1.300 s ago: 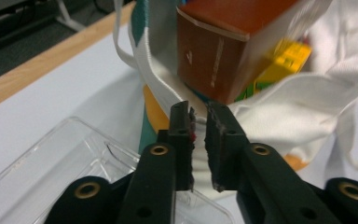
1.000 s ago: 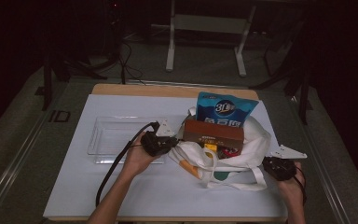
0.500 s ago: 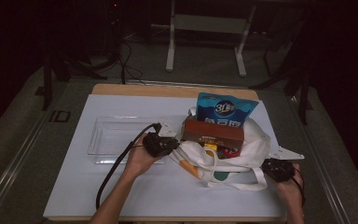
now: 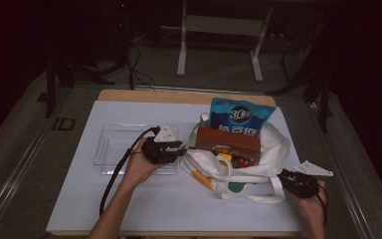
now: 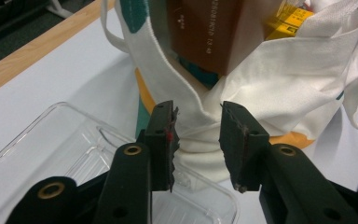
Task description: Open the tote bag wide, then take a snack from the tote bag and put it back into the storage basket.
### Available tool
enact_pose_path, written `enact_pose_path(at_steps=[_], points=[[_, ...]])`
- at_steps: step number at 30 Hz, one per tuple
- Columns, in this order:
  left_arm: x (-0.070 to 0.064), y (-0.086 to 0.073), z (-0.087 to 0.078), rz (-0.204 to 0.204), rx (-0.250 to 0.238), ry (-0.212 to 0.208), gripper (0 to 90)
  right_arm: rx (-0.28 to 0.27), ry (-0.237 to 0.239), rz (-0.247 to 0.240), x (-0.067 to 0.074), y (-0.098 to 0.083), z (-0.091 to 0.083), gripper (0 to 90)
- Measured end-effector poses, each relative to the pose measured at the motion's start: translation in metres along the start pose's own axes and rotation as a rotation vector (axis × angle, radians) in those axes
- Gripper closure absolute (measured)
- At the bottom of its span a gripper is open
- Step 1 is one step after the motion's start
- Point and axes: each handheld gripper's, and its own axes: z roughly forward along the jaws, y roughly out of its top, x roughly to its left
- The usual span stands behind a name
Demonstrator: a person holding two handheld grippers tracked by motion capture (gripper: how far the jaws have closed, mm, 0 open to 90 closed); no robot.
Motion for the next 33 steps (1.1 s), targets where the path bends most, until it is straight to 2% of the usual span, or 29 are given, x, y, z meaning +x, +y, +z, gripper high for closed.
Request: enact_pose_path(at_steps=[5,11,14,16,33], points=[[0.005,-0.003,-0.004,-0.008,-0.004,-0.009,62.3,0.009,-0.011,0.032,-0.001,-0.005,0.006,68.1],[0.010,-0.005,-0.007,-0.015,-0.010,-0.014,61.6,0.020,-0.021,0.039,0.001,-0.009,0.008,64.8],[0.016,-0.006,-0.008,-0.026,-0.008,-0.002,61.5,0.017,-0.018,0.058,0.003,-0.012,0.007,62.4],[0.018,-0.006,-0.009,-0.031,-0.014,-0.001,61.5,0.021,-0.033,0.059,0.005,-0.013,0.007,60.9],[0.024,-0.004,-0.013,0.007,-0.016,-0.021,59.4,0.037,-0.044,0.067,0.007,-0.014,0.008,55.6]])
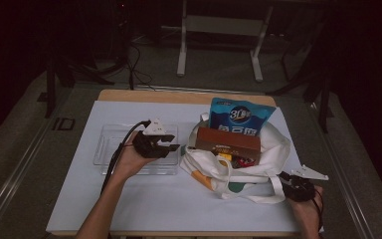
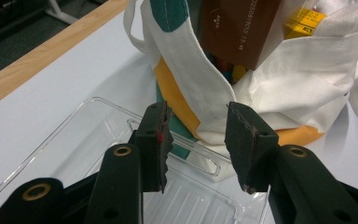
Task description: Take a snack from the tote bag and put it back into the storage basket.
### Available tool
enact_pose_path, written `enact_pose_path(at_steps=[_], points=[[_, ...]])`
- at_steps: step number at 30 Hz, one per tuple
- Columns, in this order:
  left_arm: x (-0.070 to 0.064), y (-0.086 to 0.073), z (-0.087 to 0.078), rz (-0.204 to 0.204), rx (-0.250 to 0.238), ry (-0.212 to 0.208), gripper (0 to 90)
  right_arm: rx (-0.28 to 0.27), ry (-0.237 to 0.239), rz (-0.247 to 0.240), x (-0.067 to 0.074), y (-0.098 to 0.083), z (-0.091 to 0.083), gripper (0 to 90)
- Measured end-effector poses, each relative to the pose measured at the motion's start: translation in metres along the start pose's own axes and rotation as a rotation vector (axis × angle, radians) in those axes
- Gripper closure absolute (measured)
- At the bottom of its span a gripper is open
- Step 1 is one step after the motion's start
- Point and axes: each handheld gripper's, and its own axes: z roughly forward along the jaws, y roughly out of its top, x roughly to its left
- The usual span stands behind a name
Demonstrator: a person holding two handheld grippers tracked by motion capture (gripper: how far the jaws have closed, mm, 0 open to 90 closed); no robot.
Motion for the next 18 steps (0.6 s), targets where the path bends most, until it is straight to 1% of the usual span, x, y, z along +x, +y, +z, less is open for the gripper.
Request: enact_pose_path(at_steps=[3,6,10,13,18], points=[[0.000,0.002,-0.001,0.010,-0.001,-0.006,59.3,-0.004,-0.004,-0.010,0.000,0.000,0.000,55.2],[0.001,0.005,-0.001,0.017,-0.003,-0.015,59.3,-0.004,-0.001,-0.002,0.000,-0.001,0.000,54.8],[0.002,0.010,-0.003,0.038,0.001,-0.024,59.3,-0.005,0.003,-0.001,-0.001,-0.001,0.000,54.8],[0.002,0.015,-0.003,0.056,0.008,-0.036,58.6,-0.005,0.010,0.002,-0.001,-0.001,0.000,54.7],[0.001,0.025,-0.003,0.103,0.023,-0.058,56.4,-0.003,0.013,0.000,0.000,-0.001,0.000,54.7]])
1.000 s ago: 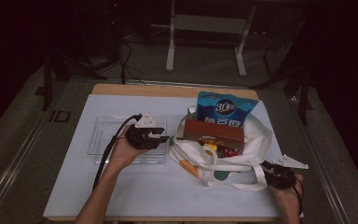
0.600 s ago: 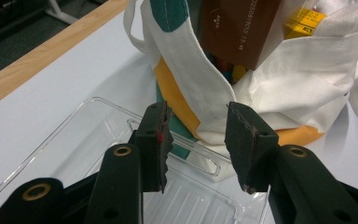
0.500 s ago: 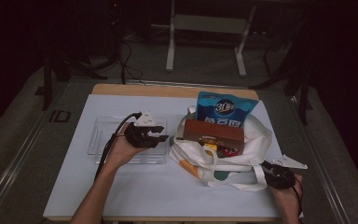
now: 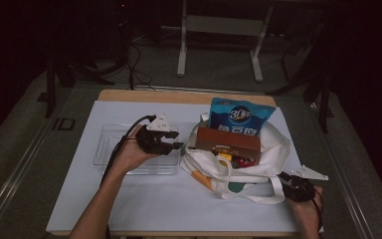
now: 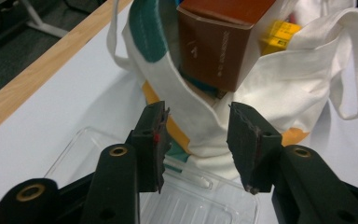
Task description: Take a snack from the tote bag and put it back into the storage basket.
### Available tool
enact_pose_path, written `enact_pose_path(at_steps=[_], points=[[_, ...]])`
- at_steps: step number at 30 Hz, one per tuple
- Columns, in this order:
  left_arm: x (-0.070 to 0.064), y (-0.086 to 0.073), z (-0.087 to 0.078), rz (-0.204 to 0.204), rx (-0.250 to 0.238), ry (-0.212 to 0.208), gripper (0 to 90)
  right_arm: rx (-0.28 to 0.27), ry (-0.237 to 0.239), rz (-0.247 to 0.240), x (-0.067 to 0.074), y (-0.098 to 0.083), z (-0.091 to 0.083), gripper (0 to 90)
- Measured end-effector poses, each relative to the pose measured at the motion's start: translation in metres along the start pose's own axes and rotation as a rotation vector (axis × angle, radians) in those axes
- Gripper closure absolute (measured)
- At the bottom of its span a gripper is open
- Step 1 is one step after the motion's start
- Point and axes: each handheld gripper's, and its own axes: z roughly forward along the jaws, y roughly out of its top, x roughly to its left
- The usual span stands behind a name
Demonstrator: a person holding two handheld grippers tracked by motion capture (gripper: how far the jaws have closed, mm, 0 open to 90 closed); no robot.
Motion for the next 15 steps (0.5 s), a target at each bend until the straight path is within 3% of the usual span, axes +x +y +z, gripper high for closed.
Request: enact_pose_path(at_steps=[7,15], points=[[0.000,0.009,0.001,0.025,0.001,-0.020,52.6,0.000,0.002,0.000,0.000,0.000,0.000,54.2],[0.006,0.035,0.005,0.062,0.002,-0.057,43.2,0.006,0.007,-0.003,0.000,0.000,0.000,53.9]])
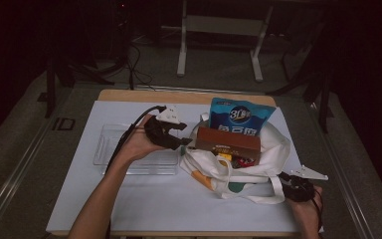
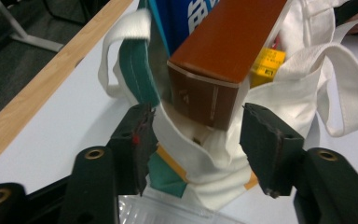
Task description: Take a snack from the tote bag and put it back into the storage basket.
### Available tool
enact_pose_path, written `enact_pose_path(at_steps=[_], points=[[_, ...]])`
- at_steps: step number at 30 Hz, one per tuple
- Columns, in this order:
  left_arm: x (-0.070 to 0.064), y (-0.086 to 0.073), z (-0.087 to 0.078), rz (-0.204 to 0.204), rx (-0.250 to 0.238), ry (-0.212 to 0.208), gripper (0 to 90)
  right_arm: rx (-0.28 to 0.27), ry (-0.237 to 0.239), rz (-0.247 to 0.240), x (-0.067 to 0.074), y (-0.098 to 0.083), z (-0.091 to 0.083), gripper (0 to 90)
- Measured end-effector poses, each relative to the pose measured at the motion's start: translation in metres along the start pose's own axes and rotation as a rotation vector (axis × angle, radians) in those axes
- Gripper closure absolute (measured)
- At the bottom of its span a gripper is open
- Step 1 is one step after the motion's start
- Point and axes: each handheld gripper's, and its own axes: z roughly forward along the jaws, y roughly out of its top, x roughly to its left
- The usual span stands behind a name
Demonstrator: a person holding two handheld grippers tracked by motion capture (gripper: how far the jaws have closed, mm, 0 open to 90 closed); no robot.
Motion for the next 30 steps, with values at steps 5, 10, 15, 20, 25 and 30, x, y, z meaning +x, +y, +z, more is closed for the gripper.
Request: enact_pose_path(at_steps=[5,10,15,20,25,30], points=[[0.001,0.015,0.005,0.027,0.006,-0.033,40.1,0.001,0.004,-0.003,0.000,0.000,0.000,53.9],[0.002,0.025,0.010,0.040,0.020,-0.056,38.3,0.002,0.008,0.002,0.000,0.000,0.000,53.9],[0.005,0.038,0.022,0.060,0.050,-0.098,35.2,0.003,0.012,0.002,0.000,0.000,0.000,53.9],[0.004,0.052,0.034,0.090,0.077,-0.123,33.5,0.005,0.017,0.001,-0.001,0.000,0.000,53.9],[0.003,0.062,0.047,0.111,0.124,-0.146,33.4,0.006,0.021,-0.001,-0.001,0.000,0.000,53.8],[0.003,0.066,0.056,0.132,0.173,-0.173,35.3,0.006,0.024,0.000,-0.001,0.000,0.000,53.7]])
